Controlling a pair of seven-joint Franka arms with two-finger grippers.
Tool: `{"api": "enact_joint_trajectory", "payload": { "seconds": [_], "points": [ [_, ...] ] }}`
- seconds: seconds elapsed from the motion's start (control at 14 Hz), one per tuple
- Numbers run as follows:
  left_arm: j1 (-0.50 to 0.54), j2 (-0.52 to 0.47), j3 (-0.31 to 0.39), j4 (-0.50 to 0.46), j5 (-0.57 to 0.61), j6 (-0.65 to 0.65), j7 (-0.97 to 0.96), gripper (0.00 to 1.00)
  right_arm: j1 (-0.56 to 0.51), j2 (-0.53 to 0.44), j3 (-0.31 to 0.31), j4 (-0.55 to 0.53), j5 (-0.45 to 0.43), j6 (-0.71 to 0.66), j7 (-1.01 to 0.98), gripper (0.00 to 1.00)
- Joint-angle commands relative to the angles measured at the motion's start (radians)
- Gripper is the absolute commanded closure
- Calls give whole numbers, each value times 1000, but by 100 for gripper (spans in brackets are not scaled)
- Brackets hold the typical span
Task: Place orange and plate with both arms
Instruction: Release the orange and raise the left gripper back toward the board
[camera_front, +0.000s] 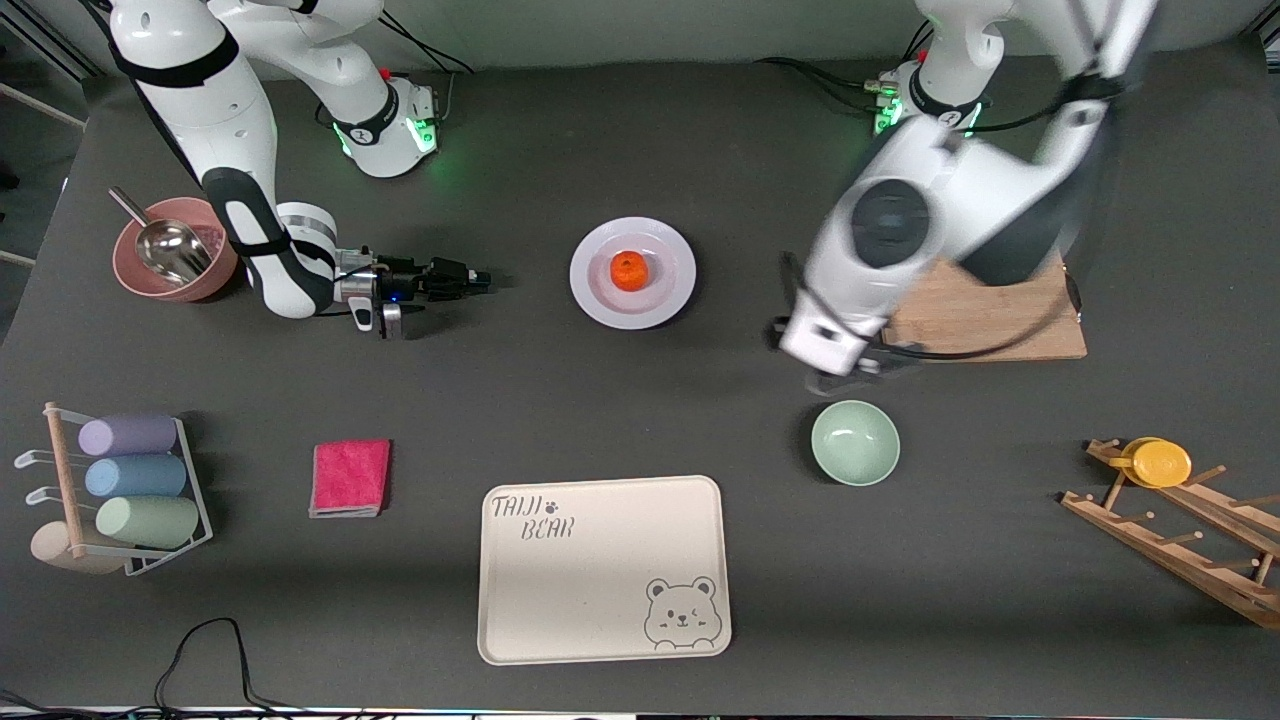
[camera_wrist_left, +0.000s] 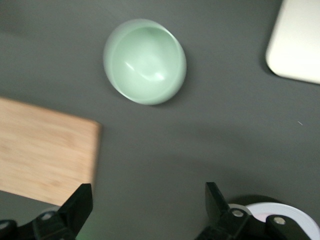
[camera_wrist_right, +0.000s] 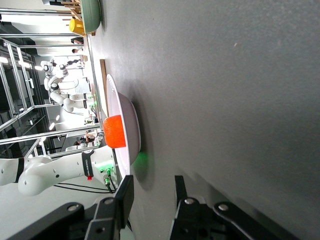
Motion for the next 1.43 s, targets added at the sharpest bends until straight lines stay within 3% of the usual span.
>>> {"api": "enact_joint_trajectory", "payload": {
  "seconds": [0.0, 0.14, 0.36, 0.93, 1.14, 1.36],
  "points": [
    [176, -75, -4, -8, -39, -28, 213, 0, 10, 12, 5, 12, 30, -10, -34, 60],
    [282, -109, -3, -8, -46, -27, 270, 0, 34, 13, 23, 26, 71, -5, -40, 60],
    [376, -140, -1, -7, -49, -31, 377, 0, 157, 21, 24, 40, 218, 4, -43, 60],
    [408, -153, 43, -7, -49, -42, 483, 0, 409, 70, 24, 104, 510, 57, -43, 60],
    [436, -202, 48, -4, -91, -120, 664, 0, 436, 84, 25, 121, 544, 57, -43, 60],
    [434, -248, 72, -2, -87, -177, 689, 0, 436, 84, 31, 121, 545, 57, -43, 60]
  ]
}}
